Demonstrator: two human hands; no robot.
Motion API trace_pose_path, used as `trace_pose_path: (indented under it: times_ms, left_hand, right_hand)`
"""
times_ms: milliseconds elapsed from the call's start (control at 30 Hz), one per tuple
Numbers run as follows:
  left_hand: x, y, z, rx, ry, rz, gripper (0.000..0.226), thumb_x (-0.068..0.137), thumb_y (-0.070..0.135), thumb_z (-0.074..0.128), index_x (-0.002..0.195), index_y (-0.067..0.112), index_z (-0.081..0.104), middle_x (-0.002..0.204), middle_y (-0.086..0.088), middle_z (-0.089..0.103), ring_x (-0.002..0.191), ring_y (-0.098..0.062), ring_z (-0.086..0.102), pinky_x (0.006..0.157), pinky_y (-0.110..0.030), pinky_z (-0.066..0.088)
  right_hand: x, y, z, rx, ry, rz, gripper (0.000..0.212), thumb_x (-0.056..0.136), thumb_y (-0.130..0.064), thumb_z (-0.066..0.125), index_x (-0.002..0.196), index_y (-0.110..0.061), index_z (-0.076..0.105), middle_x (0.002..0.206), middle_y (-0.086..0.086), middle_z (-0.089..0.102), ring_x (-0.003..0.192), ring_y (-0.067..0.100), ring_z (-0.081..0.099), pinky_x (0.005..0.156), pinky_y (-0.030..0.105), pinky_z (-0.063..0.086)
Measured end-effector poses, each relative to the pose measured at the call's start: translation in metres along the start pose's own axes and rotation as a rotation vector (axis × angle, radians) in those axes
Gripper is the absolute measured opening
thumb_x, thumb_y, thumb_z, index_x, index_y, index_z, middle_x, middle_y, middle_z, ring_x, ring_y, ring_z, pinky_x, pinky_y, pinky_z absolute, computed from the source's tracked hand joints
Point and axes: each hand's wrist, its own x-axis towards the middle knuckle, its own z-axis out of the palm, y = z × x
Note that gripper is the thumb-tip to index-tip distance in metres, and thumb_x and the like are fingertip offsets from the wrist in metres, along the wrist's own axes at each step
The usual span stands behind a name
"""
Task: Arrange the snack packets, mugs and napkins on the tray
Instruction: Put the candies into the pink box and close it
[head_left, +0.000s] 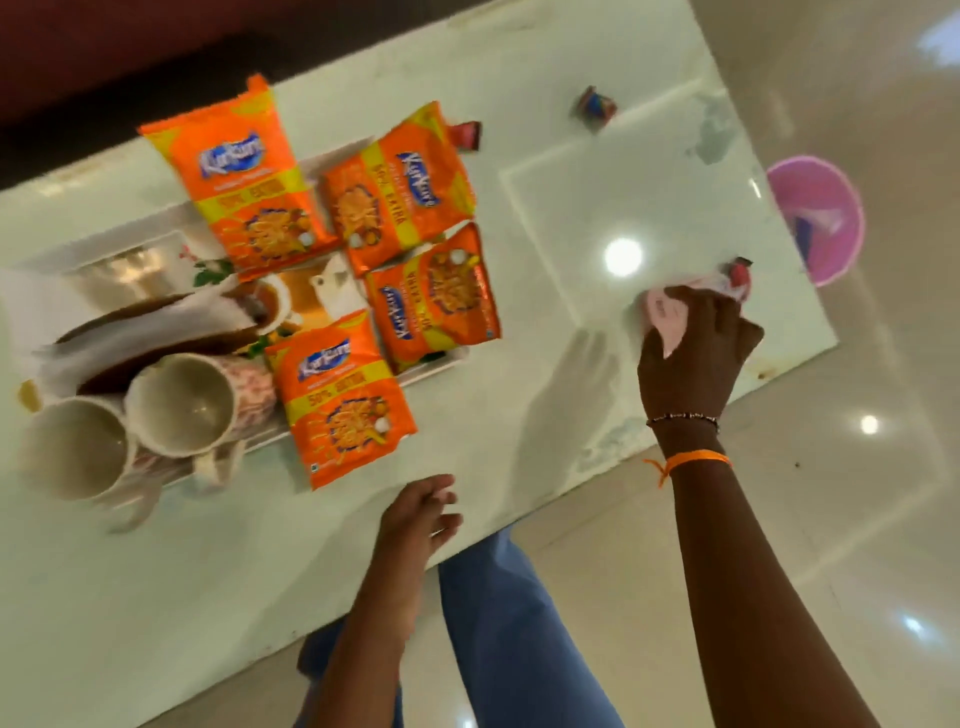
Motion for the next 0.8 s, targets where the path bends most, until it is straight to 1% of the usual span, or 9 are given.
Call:
trace_pose_path:
  times_ms: [133, 267, 333, 400, 500, 567, 633, 700, 800]
  left_hand:
    - [0.006, 0.034, 0.075, 0.160, -0.166, 0.040, 0.020, 0.095, 0.003, 0.041, 0.099, 0.010, 0.059, 0.089, -0.008, 0.057, 0.079, -0.018, 0.057, 0.074, -0.021, 0.050]
    - [0.015, 0.062, 0.118, 0.136, -0.175, 0.098, 0.022, 0.094, 0.004, 0.043, 0.089, 0.016, 0.061, 0.089, -0.006, 0.057, 0.079, -0.017, 0.057, 0.077, -0.024, 0.048]
    - [0.017, 0.074, 0.128, 0.107, -0.165, 0.162, 0.017, 0.092, 0.010, 0.050, 0.090, 0.021, 0.062, 0.090, 0.000, 0.061, 0.086, -0.015, 0.059, 0.081, -0.025, 0.048]
    - [0.018, 0.087, 0.132, 0.095, -0.188, 0.209, 0.015, 0.081, 0.026, 0.062, 0.097, 0.026, 0.061, 0.098, 0.004, 0.065, 0.099, -0.014, 0.059, 0.089, -0.027, 0.046]
    - [0.025, 0.105, 0.136, 0.101, -0.273, 0.193, 0.069, 0.063, 0.047, 0.070, 0.125, 0.026, 0.048, 0.130, -0.002, 0.058, 0.123, -0.019, 0.051, 0.106, -0.037, 0.037]
    - [0.027, 0.115, 0.141, 0.120, -0.328, 0.231, 0.073, 0.067, 0.043, 0.072, 0.132, 0.026, 0.044, 0.137, -0.005, 0.052, 0.128, -0.020, 0.047, 0.110, -0.040, 0.034]
    - [0.030, 0.123, 0.145, 0.106, -0.280, 0.266, 0.069, 0.065, 0.038, 0.071, 0.129, 0.023, 0.048, 0.134, -0.007, 0.053, 0.125, -0.023, 0.050, 0.108, -0.044, 0.039]
    - [0.034, 0.127, 0.147, 0.102, -0.178, 0.277, 0.072, 0.060, 0.037, 0.078, 0.125, 0.021, 0.051, 0.130, -0.006, 0.056, 0.116, -0.021, 0.058, 0.100, -0.041, 0.048]
    - [0.038, 0.128, 0.151, 0.151, -0.065, 0.368, 0.065, 0.065, 0.028, 0.082, 0.123, 0.020, 0.052, 0.123, -0.001, 0.058, 0.089, 0.003, 0.064, 0.068, -0.013, 0.054]
  right_hand:
    - [0.034, 0.033, 0.001, -0.136, -0.154, 0.180, 0.075, 0.074, -0.025, 0.070, 0.137, -0.014, 0.029, 0.141, 0.017, 0.034, 0.123, 0.041, 0.033, 0.097, 0.050, 0.037]
    - [0.048, 0.045, 0.004, -0.072, -0.242, 0.115, 0.086, 0.068, -0.032, 0.073, 0.139, -0.022, 0.025, 0.141, 0.013, 0.041, 0.115, 0.037, 0.044, 0.094, 0.043, 0.037]
    - [0.047, 0.041, -0.002, 0.201, -0.240, 0.073, 0.087, 0.066, -0.027, 0.075, 0.139, -0.024, 0.027, 0.144, 0.006, 0.037, 0.116, 0.030, 0.046, 0.096, 0.042, 0.042]
    - [0.038, 0.032, -0.013, 0.630, -0.285, 0.144, 0.083, 0.069, -0.017, 0.073, 0.137, -0.027, 0.028, 0.138, -0.007, 0.034, 0.112, 0.023, 0.050, 0.094, 0.044, 0.049]
    - [0.022, 0.015, -0.021, 1.235, -0.549, 0.396, 0.068, 0.071, -0.007, 0.066, 0.126, -0.030, 0.033, 0.113, 0.002, 0.050, 0.098, 0.024, 0.060, 0.085, 0.045, 0.056]
    - [0.014, 0.009, -0.020, 1.363, -0.684, 0.486, 0.055, 0.069, -0.015, 0.067, 0.112, -0.026, 0.035, 0.106, 0.008, 0.050, 0.100, 0.026, 0.056, 0.082, 0.039, 0.055]
    - [0.011, 0.004, -0.018, 1.269, -0.690, 0.446, 0.045, 0.068, -0.033, 0.069, 0.101, -0.020, 0.041, 0.101, 0.008, 0.047, 0.096, 0.022, 0.050, 0.077, 0.037, 0.048]
    - [0.015, 0.002, -0.014, 1.019, -0.575, 0.293, 0.025, 0.075, -0.037, 0.060, 0.093, -0.022, 0.052, 0.100, 0.012, 0.052, 0.090, 0.019, 0.051, 0.074, 0.031, 0.044]
    - [0.029, -0.001, -0.013, 0.978, -0.524, 0.157, 0.015, 0.084, -0.030, 0.051, 0.092, -0.029, 0.064, 0.091, -0.003, 0.068, 0.083, 0.006, 0.060, 0.071, 0.017, 0.047]
